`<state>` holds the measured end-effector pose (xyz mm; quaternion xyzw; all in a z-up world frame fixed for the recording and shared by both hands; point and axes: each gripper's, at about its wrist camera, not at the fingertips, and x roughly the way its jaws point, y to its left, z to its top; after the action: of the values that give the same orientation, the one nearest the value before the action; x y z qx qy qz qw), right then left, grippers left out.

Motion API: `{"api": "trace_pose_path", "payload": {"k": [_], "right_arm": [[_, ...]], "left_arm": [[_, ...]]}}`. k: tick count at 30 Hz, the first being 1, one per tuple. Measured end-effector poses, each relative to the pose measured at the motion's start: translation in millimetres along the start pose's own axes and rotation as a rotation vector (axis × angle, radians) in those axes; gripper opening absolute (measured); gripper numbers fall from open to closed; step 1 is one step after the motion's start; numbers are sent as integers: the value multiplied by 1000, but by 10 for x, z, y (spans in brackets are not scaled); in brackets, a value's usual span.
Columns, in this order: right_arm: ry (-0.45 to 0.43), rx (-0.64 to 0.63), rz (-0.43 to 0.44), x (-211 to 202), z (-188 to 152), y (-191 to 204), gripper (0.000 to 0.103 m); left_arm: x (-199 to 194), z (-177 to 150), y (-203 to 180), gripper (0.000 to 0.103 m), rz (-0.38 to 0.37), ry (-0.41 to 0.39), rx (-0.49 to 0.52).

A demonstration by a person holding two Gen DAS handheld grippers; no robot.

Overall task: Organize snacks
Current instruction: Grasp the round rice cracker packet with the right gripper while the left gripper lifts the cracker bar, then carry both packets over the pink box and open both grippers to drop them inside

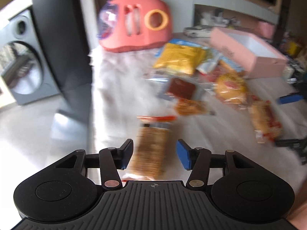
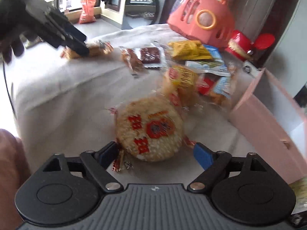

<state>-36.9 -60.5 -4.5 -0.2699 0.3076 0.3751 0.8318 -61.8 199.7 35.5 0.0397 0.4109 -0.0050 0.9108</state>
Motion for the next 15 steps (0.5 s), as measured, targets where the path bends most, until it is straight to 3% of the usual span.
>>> {"api": "trace_pose_path", "payload": {"k": [2, 6, 8, 9, 15], "right_arm": [[-9, -3, -41, -34, -63, -41, 91], [-19, 62, -64, -148, -168, -206, 91], [-41, 140, -18, -231, -212, -316, 91], [-52, 192, 8, -264, -215, -367, 91], [-5, 593, 162, -107, -130, -576, 91]], "left_arm": [[36, 7, 39, 55, 13, 7, -12], [147, -10, 69, 55, -51, 29, -48], [167, -26, 25, 50, -63, 15, -63], [160, -37, -23, 42, -72, 7, -66], [32, -71, -387, 42, -176, -21, -89]]}}
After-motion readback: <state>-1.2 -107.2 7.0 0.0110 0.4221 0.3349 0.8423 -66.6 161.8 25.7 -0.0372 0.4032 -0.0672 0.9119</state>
